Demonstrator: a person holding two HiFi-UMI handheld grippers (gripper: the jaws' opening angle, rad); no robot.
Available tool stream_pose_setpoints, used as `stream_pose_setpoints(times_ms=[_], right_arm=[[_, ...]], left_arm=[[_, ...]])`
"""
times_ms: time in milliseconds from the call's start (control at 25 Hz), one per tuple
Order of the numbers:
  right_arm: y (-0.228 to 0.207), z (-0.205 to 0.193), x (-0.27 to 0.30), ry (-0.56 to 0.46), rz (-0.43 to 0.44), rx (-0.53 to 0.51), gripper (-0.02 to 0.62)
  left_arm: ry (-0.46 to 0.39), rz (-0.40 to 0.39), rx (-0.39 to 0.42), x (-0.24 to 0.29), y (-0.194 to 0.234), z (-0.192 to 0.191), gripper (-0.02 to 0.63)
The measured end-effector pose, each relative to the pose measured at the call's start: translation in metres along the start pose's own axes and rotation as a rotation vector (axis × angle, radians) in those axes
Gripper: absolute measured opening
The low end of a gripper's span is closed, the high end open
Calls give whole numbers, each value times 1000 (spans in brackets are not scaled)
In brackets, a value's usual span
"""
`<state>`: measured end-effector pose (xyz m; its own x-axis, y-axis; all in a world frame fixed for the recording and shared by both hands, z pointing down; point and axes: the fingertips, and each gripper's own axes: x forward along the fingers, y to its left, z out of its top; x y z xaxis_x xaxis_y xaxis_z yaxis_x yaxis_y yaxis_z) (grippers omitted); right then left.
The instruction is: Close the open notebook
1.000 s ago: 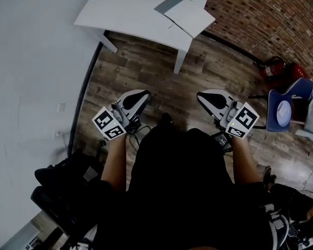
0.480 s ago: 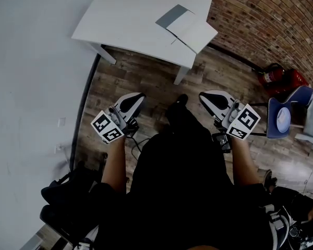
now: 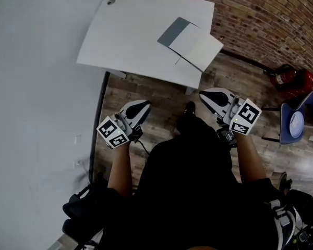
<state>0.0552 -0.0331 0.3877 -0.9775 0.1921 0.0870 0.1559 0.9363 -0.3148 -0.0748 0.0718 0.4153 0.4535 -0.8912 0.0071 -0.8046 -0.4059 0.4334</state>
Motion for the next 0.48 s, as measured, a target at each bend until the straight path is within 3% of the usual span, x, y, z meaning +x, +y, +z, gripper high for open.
stream_pose_setpoints(times_ms=[480], right_arm=[[-115,52,17,-84,-62,-3,6]], left_arm=[[110,-77,102,98,73,57,20]])
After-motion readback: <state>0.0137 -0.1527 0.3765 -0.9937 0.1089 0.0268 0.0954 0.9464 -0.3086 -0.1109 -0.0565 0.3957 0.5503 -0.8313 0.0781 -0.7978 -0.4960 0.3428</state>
